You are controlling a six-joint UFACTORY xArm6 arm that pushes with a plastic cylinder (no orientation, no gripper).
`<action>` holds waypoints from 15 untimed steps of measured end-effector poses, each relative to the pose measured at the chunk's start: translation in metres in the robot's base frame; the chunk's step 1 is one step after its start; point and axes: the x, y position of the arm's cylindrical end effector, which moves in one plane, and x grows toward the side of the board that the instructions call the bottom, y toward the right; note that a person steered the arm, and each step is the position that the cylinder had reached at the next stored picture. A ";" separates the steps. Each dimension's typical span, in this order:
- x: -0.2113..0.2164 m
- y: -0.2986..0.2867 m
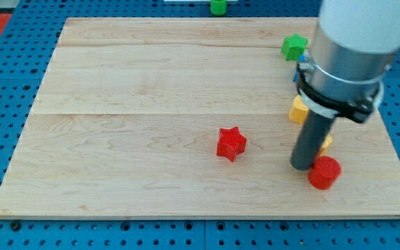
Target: Push red star above green star
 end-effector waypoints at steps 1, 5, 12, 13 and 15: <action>0.007 0.001; -0.052 -0.095; -0.144 -0.170; -0.201 -0.167; -0.227 -0.242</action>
